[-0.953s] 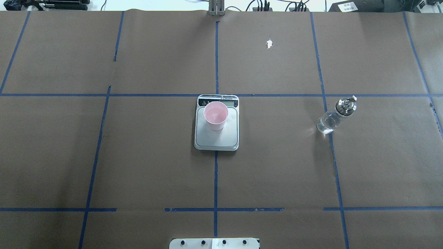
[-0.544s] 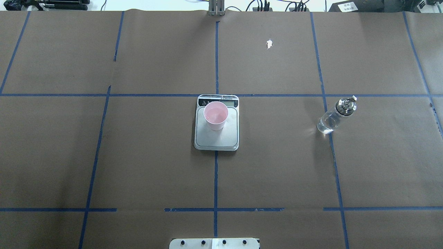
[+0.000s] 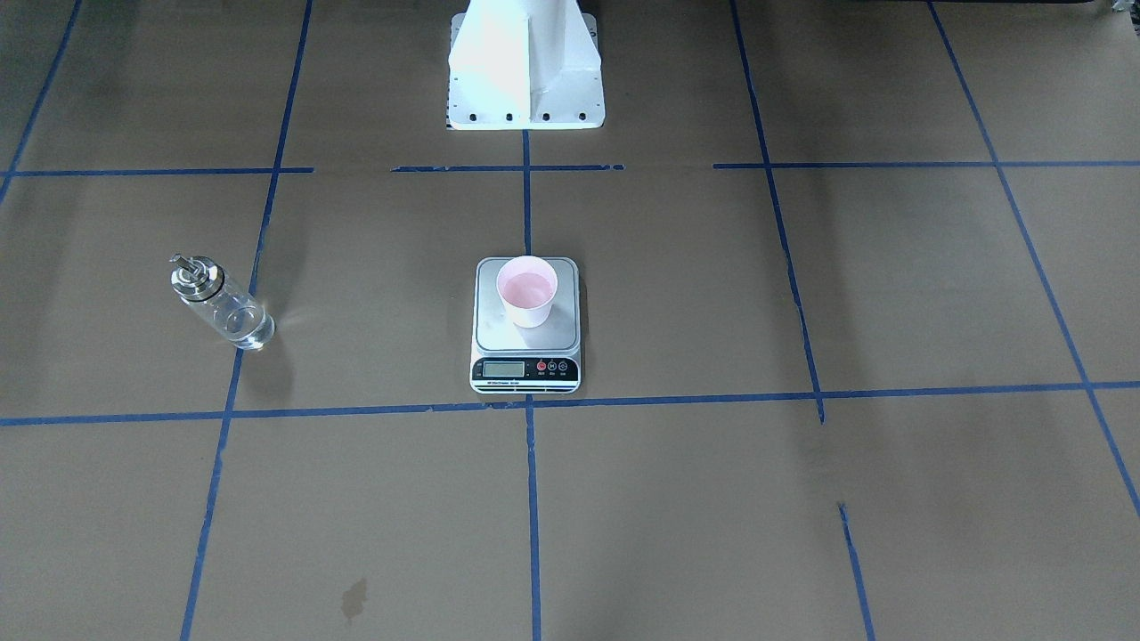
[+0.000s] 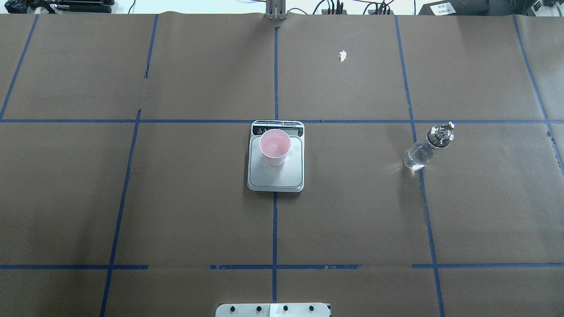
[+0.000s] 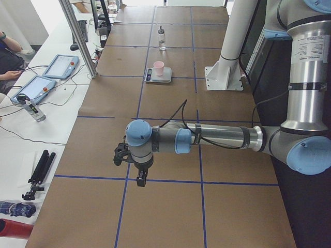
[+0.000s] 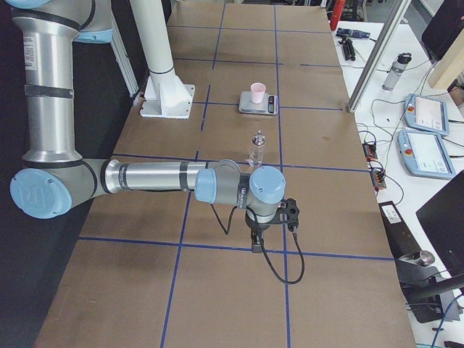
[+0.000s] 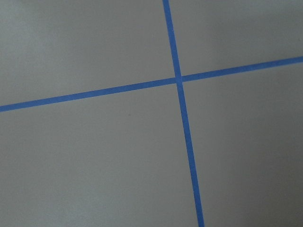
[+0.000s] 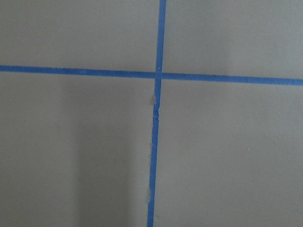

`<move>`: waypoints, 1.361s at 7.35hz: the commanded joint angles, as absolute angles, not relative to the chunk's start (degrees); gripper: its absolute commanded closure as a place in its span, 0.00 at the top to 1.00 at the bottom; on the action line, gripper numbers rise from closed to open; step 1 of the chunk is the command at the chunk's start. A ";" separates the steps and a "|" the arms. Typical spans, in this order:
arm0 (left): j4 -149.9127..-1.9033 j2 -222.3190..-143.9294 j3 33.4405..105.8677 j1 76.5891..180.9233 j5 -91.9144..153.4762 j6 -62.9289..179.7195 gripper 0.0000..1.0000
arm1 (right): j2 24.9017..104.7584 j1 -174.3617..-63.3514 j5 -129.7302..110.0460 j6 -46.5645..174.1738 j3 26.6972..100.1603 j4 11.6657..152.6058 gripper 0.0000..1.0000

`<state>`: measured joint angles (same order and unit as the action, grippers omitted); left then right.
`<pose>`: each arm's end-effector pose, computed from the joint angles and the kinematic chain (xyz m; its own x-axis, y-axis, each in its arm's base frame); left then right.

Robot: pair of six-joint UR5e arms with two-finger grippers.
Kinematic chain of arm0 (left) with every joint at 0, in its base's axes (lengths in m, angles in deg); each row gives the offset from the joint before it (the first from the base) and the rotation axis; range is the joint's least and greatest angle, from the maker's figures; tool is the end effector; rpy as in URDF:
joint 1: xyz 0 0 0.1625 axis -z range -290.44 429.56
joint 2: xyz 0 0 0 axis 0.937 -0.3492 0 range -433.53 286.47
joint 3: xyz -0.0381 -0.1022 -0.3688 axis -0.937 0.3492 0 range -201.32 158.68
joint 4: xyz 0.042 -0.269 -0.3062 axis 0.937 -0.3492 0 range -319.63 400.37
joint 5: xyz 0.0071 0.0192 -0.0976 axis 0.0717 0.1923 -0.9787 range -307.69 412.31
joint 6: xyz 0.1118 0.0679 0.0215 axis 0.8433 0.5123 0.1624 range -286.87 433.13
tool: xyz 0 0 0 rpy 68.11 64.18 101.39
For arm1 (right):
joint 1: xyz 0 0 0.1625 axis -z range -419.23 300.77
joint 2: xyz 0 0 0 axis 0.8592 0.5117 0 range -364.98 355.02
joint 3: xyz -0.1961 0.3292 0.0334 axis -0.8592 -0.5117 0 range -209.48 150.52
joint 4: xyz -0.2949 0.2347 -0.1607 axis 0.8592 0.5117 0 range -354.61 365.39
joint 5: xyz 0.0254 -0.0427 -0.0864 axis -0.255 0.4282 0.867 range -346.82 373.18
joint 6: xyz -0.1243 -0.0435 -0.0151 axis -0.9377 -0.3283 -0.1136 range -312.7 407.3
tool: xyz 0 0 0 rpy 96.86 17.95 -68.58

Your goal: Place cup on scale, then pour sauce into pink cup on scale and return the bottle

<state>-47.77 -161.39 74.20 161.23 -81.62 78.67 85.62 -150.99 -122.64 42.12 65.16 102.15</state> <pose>-0.0551 -0.4733 0.6168 0.7198 0.0939 -0.6878 -0.0405 0.9948 0.0934 0.0530 -0.4762 0.6167 0.6955 -0.0350 0.7177 0.0322 0.9993 0.0175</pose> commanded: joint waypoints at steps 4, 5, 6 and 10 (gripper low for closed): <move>-47.52 -163.09 73.61 161.23 -81.63 77.62 1.00 | 81.69 -150.72 -122.61 43.08 62.37 102.07 1.00; -47.61 -163.09 73.61 161.23 -81.72 77.61 1.00 | 80.81 -150.63 -122.61 43.08 61.32 102.07 1.00; -47.69 -163.09 73.61 161.23 -81.72 77.61 1.00 | 79.59 -150.63 -122.61 43.00 59.83 102.07 1.00; -47.43 -163.09 73.69 161.23 -81.72 77.43 1.00 | 79.49 -150.63 -122.61 43.08 59.82 102.07 1.00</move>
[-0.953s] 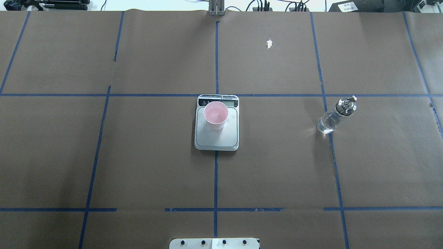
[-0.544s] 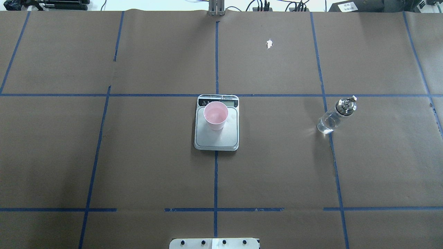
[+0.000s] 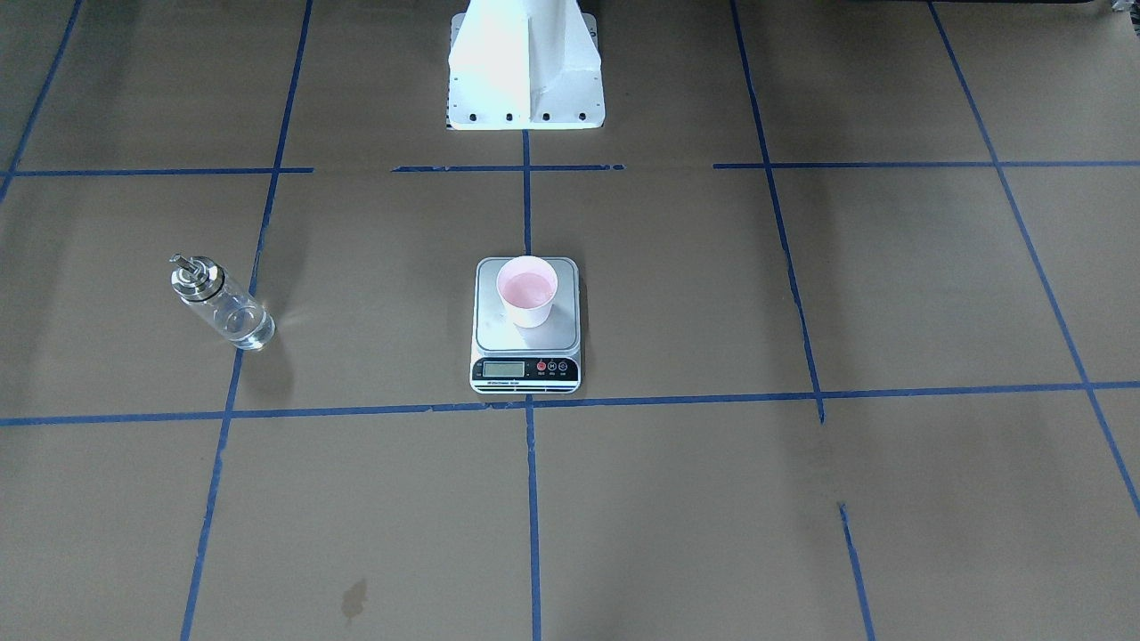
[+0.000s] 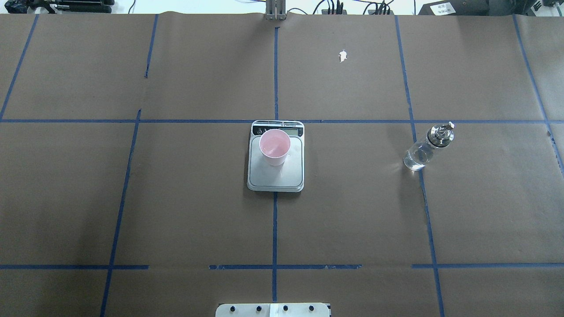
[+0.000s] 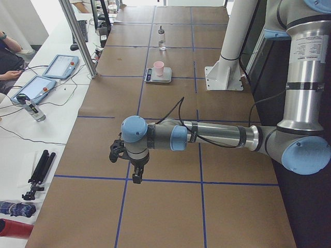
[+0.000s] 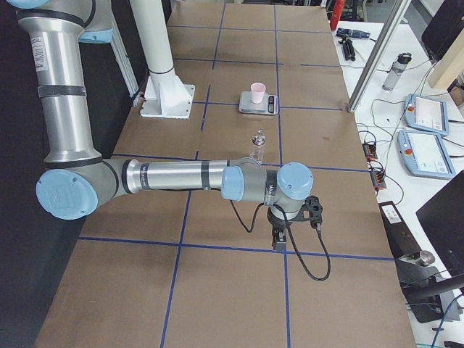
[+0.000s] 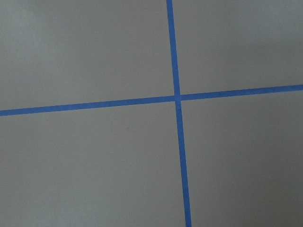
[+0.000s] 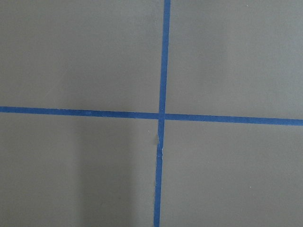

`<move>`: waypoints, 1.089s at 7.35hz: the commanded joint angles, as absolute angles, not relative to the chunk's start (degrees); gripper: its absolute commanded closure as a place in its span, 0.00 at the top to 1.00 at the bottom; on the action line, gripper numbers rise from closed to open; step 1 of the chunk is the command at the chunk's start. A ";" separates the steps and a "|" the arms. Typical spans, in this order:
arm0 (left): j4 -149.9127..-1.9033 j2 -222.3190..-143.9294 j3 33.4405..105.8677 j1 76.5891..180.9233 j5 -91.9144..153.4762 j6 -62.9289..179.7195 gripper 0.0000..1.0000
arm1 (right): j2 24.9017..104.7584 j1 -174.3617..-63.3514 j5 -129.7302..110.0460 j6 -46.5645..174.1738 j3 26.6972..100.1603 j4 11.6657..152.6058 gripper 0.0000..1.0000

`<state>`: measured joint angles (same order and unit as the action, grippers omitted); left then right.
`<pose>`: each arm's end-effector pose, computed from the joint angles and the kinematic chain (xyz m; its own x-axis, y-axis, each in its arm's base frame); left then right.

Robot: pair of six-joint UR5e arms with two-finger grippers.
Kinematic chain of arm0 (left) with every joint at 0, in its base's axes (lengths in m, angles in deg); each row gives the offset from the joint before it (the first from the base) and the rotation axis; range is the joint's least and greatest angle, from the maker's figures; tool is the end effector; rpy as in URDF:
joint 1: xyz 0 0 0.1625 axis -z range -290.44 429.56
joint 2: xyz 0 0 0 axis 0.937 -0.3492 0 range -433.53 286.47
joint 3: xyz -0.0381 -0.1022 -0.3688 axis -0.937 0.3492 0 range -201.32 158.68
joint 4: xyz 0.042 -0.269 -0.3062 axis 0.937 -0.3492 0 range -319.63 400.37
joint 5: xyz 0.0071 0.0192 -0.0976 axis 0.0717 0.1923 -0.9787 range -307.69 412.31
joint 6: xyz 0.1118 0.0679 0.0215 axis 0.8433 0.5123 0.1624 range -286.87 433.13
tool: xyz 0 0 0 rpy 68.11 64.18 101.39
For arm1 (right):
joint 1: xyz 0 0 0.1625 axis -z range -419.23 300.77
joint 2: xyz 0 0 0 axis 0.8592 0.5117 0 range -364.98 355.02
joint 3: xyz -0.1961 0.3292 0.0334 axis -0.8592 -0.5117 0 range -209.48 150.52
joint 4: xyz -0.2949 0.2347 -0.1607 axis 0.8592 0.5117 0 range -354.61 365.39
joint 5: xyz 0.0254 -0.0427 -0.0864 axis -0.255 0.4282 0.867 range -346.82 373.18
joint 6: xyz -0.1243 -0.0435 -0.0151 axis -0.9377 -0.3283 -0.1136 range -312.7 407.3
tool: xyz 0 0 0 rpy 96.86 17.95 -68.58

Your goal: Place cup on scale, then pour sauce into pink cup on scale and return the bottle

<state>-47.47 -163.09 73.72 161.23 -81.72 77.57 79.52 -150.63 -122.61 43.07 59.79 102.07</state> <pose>-0.0553 -0.4856 0.6070 0.7196 0.0859 -0.6891 -0.0266 0.9950 0.0963 0.0510 -0.5184 0.6088 0.6964 -0.0329 0.7169 0.0270 0.9994 0.0197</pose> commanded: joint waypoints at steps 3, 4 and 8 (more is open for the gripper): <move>-47.52 -163.09 73.61 161.23 -81.63 75.41 1.00 | 79.49 -150.72 -122.61 43.08 59.82 102.07 1.00; -47.52 -163.09 73.61 161.23 -81.63 75.41 1.00 | 79.49 -150.72 -122.61 43.08 59.82 102.07 1.00; -47.61 -163.09 73.69 161.23 -81.72 75.41 1.00 | 79.49 -150.72 -122.61 43.08 59.91 102.07 1.00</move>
